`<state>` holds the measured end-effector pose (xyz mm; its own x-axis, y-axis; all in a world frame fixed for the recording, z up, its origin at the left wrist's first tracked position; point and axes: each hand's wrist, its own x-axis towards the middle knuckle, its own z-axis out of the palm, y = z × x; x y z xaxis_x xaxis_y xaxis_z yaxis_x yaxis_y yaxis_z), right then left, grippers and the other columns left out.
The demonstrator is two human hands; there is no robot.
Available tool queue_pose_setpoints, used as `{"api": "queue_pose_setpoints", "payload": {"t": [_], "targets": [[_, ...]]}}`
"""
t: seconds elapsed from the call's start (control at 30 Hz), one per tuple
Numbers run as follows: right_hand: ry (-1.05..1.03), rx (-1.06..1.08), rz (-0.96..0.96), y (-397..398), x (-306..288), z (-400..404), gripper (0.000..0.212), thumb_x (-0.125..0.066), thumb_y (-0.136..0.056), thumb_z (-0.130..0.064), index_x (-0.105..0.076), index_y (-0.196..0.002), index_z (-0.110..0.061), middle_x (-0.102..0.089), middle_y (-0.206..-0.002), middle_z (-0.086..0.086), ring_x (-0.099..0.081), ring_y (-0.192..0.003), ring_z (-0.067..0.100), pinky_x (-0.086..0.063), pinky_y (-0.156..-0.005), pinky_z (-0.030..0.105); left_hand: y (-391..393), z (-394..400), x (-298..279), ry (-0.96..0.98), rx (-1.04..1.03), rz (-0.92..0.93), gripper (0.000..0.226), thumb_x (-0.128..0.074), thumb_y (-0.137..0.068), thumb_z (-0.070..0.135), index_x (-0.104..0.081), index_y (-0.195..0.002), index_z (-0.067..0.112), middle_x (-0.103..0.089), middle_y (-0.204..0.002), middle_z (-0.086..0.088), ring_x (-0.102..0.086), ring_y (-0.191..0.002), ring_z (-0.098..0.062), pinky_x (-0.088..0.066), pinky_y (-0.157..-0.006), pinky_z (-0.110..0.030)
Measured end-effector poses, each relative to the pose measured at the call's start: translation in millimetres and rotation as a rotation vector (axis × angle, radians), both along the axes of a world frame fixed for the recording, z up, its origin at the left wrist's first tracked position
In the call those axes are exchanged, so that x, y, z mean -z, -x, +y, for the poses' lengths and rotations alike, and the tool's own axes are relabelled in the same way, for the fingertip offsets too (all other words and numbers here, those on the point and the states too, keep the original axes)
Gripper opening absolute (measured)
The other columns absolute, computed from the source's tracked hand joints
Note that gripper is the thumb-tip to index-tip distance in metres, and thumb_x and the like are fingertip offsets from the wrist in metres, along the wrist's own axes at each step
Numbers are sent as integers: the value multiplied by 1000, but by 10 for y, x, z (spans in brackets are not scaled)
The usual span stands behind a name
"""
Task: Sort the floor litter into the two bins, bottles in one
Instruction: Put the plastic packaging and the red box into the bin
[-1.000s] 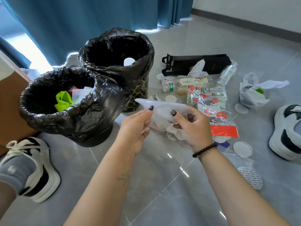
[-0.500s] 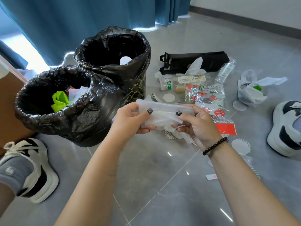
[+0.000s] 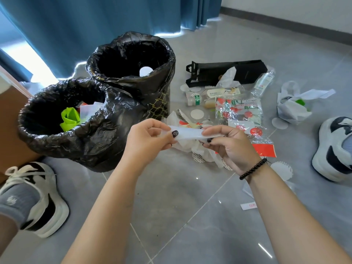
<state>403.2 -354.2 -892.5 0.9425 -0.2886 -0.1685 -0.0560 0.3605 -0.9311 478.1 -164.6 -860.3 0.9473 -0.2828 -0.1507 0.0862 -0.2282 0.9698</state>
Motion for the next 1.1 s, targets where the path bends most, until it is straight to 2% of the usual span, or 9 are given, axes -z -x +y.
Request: {"api": "queue_pose_setpoints", "payload": {"t": [0.13,0.23,0.37,0.47,0.67,0.8,0.9,1.03,1.1], "targets": [[76,-11,7,-38,56,70,42,-51,-81,18,-75,-80,-17,-70,-97,1,-62,-93,22,-54,-83,36,-8,97,-137,-143,-79,-242,30,-80,-74,11,-66,-96,25,-73,-74,4,-71,-69,-18,-60,-74,-43],[70,34,12,-87,68,115,39,-53,-83,15,-74,-84,-18,-68,-101,4,-61,-95,25,-49,-90,46,-73,270,-292,-201,-178,-413,33,-80,-74,20,-63,-101,29,-72,-77,10,-70,-72,-14,-58,-78,-41],[97,25,29,-116,80,174,33,-53,-85,11,-70,-93,-16,-61,-116,5,-60,-101,22,-51,-85,41,-247,622,-518,-211,-347,-629,21,-76,-79,25,-64,-96,29,-67,-83,17,-67,-69,0,-59,-75,-29],[105,12,62,-82,122,209,29,-53,-86,11,-66,-97,-12,-59,-119,4,-60,-101,24,-50,-83,38,-414,1003,-666,-204,-589,-758,13,-71,-79,37,-64,-89,41,-64,-82,23,-62,-63,4,-56,-71,-24],[182,-36,146,-68,245,320,30,-54,-86,10,-66,-99,-14,-62,-116,3,-60,-104,29,-50,-85,39,-553,1503,-632,-434,-773,-633,12,-58,-77,50,-58,-87,59,-63,-81,20,-64,-74,-5,-54,-85,-36],[318,-70,188,-49,274,400,30,-58,-83,8,-67,-98,-17,-66,-103,0,-63,-96,20,-53,-86,36,-537,1386,-462,-717,-468,-441,27,-63,-85,36,-71,-110,31,-72,-102,-5,-64,-97,-27,-50,-90,-36],[377,-73,222,-27,277,401,30,-60,-82,6,-68,-95,-20,-68,-97,7,-62,-88,17,-54,-85,33,-528,1232,-406,-866,-326,-357,32,-52,-92,42,-65,-121,36,-66,-122,-5,-55,-115,-32,-43,-100,-42],[414,-71,245,0,309,349,30,-60,-83,5,-67,-95,-21,-67,-100,17,-59,-82,15,-54,-80,28,-548,1044,-439,-1131,-169,-282,43,-29,-101,47,-67,-113,31,-58,-94,-8,-52,-103,-34,-29,-99,-44],[425,-57,254,13,328,306,29,-61,-82,3,-68,-95,-23,-67,-103,22,-60,-83,16,-55,-83,33,-556,1001,-429,-1141,-154,-274,47,-26,-101,48,-66,-116,29,-59,-96,-11,-51,-105,-35,-28,-101,-45]]}}
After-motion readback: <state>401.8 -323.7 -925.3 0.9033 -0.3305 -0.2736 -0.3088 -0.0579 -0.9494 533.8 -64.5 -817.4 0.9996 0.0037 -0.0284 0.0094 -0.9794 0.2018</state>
